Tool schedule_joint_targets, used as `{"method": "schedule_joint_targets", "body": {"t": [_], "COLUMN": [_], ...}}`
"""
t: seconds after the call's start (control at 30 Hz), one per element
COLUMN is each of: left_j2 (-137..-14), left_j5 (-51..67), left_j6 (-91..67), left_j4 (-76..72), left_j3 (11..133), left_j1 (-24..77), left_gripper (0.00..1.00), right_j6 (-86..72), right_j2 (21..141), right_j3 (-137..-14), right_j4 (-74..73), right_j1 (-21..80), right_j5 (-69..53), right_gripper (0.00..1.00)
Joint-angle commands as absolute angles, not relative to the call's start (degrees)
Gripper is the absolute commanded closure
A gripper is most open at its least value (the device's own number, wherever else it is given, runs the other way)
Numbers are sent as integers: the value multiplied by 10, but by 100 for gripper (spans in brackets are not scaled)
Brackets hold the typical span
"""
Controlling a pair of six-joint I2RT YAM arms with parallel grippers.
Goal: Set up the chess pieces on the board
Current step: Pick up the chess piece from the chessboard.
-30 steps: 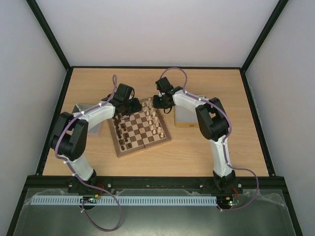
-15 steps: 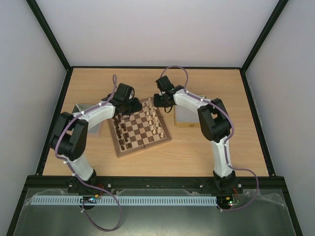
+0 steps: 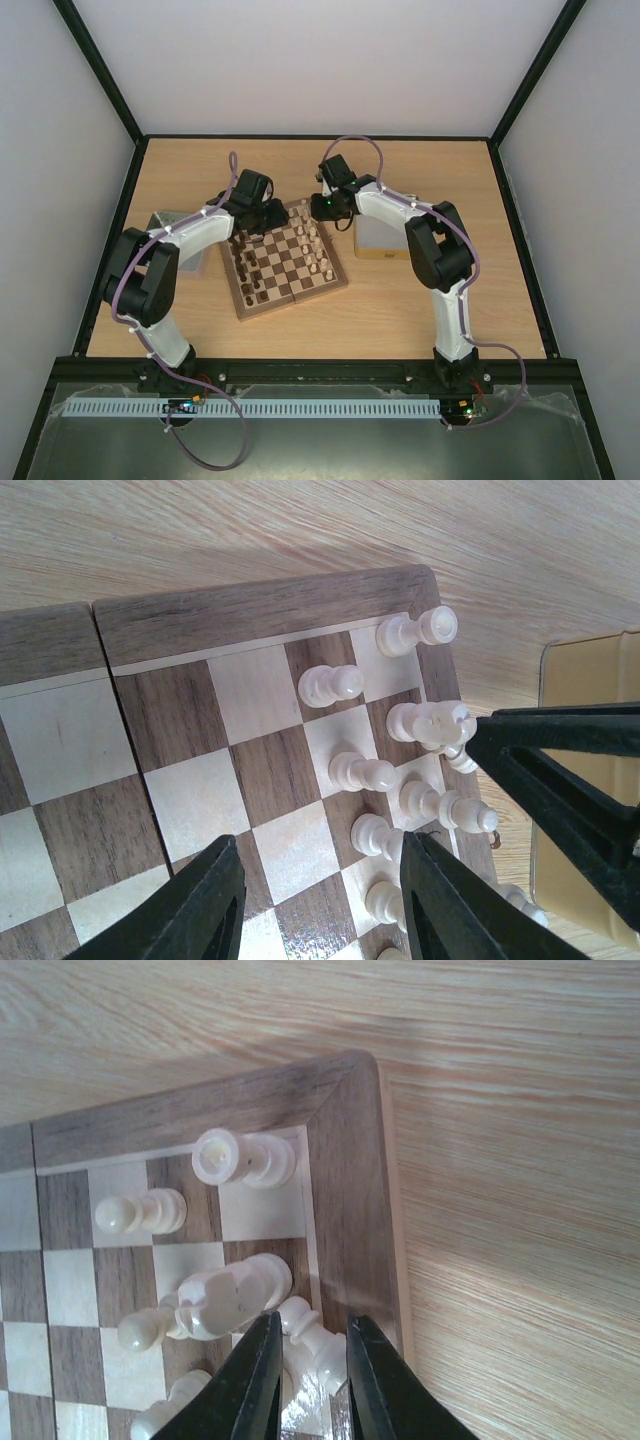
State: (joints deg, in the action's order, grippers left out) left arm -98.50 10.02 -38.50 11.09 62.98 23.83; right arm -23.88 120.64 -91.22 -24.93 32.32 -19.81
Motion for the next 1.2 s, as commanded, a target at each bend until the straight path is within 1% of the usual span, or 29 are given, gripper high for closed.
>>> {"method": "schedule_joint_targets", "body": {"t": [0.0, 0.13, 0.3, 0.63, 0.77, 0.97, 1.17], "left_j2": [-980, -980, -984, -985, -984, -981, -976], "left_j5": [104, 103, 103, 105, 104, 103, 103], "left_j6": [-378, -379, -377, -379, -379, -378, -378], "left_j4": [116, 116, 120, 120, 120, 121, 120], "left_j3": [635, 635, 638, 640, 640, 637, 634], "left_j1": [240, 240, 240, 240, 240, 240, 240], "left_gripper": [55, 55, 55, 55, 55, 55, 55], "right_j6": [-210, -197, -187, -198, -207, -206, -203], "right_j2": [1190, 1198, 1205, 1189, 1178, 1167, 1171], "right_j3": [-893, -895, -902, -902, -895, -891, -887], "right_j4": [-246, -252, -266, -281, -265, -249, -251], "right_j1": [323, 323, 329, 331, 331, 330, 331], "right_j5": [-211, -206, -184, -102, -132, -180, -222], "right_gripper": [81, 79, 79, 80, 80, 75, 75]}}
